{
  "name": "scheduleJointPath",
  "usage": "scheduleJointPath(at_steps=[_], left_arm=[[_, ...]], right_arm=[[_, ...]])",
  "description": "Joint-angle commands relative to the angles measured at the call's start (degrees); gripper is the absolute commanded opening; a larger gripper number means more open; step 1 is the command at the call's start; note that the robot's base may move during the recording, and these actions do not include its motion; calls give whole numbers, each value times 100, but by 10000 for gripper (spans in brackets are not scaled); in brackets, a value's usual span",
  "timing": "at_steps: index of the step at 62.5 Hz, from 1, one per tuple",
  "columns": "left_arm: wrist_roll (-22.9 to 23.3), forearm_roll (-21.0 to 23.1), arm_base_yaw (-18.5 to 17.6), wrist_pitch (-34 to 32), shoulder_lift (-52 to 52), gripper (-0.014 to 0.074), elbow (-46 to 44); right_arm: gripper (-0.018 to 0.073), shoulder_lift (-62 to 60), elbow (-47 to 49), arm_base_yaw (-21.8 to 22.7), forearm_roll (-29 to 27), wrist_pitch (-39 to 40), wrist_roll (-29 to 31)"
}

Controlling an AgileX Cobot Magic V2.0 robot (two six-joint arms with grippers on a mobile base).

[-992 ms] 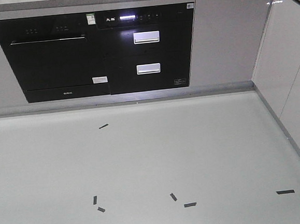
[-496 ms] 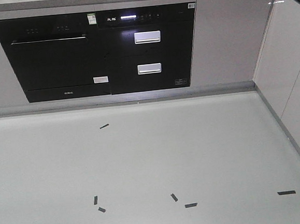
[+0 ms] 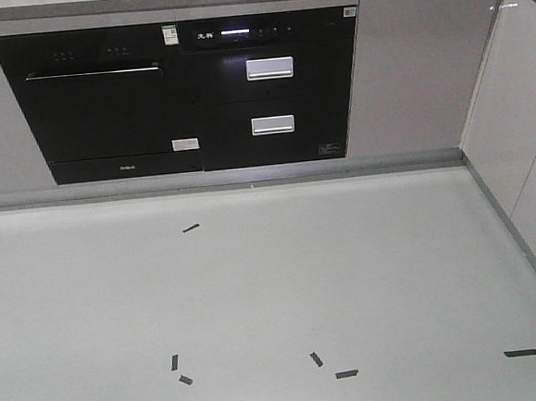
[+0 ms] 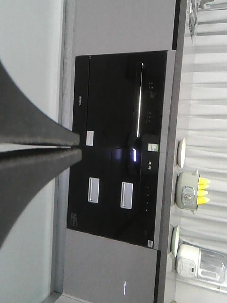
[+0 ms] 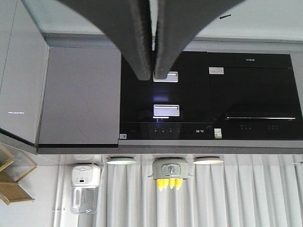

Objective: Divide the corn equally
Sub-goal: 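Drive the base forward toward the counter with the corn pot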

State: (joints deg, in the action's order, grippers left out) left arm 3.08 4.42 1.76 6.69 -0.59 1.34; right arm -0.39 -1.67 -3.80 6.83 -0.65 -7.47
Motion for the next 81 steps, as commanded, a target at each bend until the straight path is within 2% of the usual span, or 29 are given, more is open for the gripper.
scheduleJointPath(at_steps=[1,81], left_arm=[[-4,46,10,-388,-91,-6,73],[-4,46,10,-388,-91,-6,73]], right_arm=[[-5,64,-55,37,16,452,2],[-5,64,-55,37,16,452,2]])
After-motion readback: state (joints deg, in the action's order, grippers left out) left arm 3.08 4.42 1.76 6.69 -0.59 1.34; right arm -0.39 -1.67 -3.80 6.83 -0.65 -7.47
